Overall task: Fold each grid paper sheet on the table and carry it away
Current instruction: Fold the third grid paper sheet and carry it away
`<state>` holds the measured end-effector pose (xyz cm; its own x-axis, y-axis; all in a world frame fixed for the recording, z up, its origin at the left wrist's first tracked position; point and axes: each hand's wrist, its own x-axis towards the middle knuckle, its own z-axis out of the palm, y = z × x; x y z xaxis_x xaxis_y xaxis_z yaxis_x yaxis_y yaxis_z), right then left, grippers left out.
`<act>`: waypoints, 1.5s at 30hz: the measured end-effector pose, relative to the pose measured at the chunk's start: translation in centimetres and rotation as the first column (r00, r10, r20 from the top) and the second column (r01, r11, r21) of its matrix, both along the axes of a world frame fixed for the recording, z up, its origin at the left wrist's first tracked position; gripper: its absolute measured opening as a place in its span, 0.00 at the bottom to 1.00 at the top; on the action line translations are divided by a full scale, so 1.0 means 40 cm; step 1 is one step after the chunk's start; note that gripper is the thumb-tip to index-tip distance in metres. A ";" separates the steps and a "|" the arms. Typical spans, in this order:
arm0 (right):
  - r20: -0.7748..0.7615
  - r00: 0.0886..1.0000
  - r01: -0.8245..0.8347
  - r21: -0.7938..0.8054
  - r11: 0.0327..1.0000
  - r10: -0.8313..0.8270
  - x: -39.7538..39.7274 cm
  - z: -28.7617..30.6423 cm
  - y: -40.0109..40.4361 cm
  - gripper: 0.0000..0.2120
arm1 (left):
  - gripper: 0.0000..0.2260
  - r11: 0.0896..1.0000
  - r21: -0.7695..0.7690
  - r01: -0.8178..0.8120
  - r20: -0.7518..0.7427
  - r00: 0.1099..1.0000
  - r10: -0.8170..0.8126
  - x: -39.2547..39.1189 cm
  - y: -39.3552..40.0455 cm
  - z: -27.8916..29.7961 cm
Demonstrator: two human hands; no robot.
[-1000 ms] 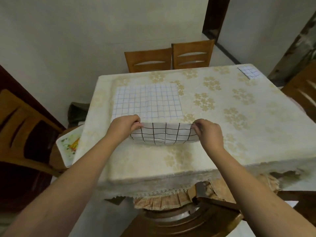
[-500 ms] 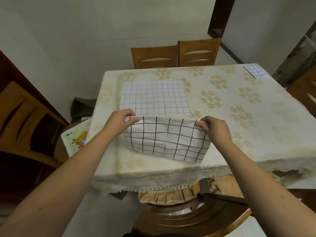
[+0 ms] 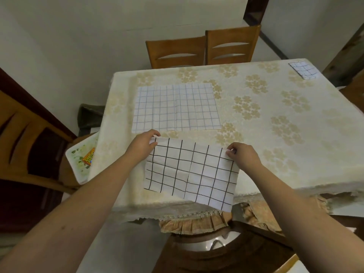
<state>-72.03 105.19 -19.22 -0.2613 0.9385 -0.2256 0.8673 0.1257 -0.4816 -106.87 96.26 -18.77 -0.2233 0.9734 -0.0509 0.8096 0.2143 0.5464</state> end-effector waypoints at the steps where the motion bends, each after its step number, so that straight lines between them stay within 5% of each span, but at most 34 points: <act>1: 0.010 1.000 0.002 0.002 1.000 -0.002 -0.002 -0.013 0.009 0.09 | 0.12 1.000 -0.012 0.002 0.005 1.000 -0.002 -0.002 0.013 -0.010; 6: 0.036 0.999 -0.043 0.061 0.997 0.041 -0.027 -0.075 0.043 0.16 | 0.14 0.999 -0.044 -0.008 0.028 1.000 0.009 -0.013 0.066 -0.076; 11: 0.126 0.939 -0.323 0.012 0.946 0.319 -0.087 -0.141 -0.009 0.27 | 0.20 0.985 -0.174 0.004 0.139 0.990 0.020 -0.019 0.085 -0.146; 19: 0.158 0.809 -0.583 0.081 0.809 0.567 -0.154 -0.238 -0.208 0.27 | 0.30 0.900 -0.366 -0.238 0.256 0.904 0.343 -0.047 0.032 -0.240; 24: 0.250 0.789 -0.605 0.155 0.781 0.562 -0.158 -0.263 -0.272 0.28 | 0.21 0.845 -0.449 -0.290 0.200 0.889 0.411 -0.047 -0.022 -0.262; 28: 0.269 0.765 -0.616 0.038 0.787 0.585 -0.168 -0.279 -0.283 0.30 | 0.16 0.832 -0.497 -0.246 0.172 0.912 0.373 -0.042 -0.068 -0.256; 36: 0.341 0.744 -0.594 -0.058 0.803 0.575 -0.171 -0.301 -0.299 0.33 | 0.10 0.821 -0.502 -0.271 0.405 0.766 0.500 -0.019 -0.149 -0.254; 45: 0.220 0.827 -0.536 0.029 0.844 0.517 -0.173 -0.270 -0.305 0.28 | 0.05 0.897 -0.330 -0.296 0.418 0.806 0.419 0.047 -0.159 -0.187</act>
